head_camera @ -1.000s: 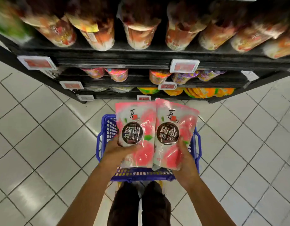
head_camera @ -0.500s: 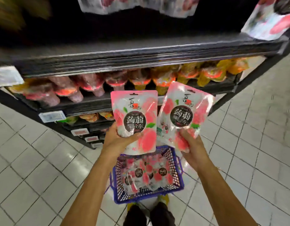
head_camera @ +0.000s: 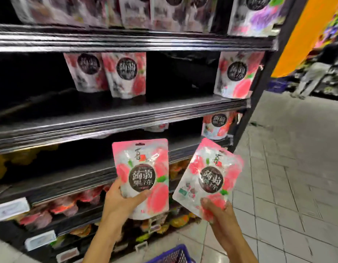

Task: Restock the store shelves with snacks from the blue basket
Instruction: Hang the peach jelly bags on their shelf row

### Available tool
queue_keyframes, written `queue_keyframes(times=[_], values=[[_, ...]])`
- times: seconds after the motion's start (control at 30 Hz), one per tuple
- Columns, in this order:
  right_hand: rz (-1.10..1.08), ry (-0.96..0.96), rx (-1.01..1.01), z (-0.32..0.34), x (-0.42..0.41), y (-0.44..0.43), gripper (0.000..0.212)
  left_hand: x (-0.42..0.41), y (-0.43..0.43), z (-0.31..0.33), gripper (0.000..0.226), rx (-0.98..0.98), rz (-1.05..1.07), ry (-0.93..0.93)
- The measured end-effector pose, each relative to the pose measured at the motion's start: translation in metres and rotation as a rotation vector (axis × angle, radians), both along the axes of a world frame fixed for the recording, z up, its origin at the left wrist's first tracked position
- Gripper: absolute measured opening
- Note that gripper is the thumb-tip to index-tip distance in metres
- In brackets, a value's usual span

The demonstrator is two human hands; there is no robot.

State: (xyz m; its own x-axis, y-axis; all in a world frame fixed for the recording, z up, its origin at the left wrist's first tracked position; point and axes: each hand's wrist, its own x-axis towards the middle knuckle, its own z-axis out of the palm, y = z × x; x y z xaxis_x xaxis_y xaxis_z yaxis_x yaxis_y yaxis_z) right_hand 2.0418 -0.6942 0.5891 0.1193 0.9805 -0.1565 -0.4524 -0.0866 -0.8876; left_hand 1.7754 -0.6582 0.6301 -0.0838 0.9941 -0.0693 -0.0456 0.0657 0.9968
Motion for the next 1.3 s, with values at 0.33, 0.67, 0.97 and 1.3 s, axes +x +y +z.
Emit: queue_keyframes(times=[0.33,0.67,0.97,1.3], values=[[-0.041,-0.233,0.161,0.075,0.060,0.067,0.043,0.059,0.059,0.053,0.064,0.170,-0.012,0.006],[0.051,-0.269,0.306,0.137,0.118,0.175,0.039,0.123,0.103,0.082,0.064,0.282,0.130,-0.023],[0.004,-0.354,0.441,0.172,0.133,0.237,0.028,0.141,0.108,0.093,0.057,0.313,0.197,0.027],[-0.150,-0.477,0.515,0.184,0.117,0.279,0.039,0.135,0.101,0.110,0.058,0.335,0.212,0.088]])
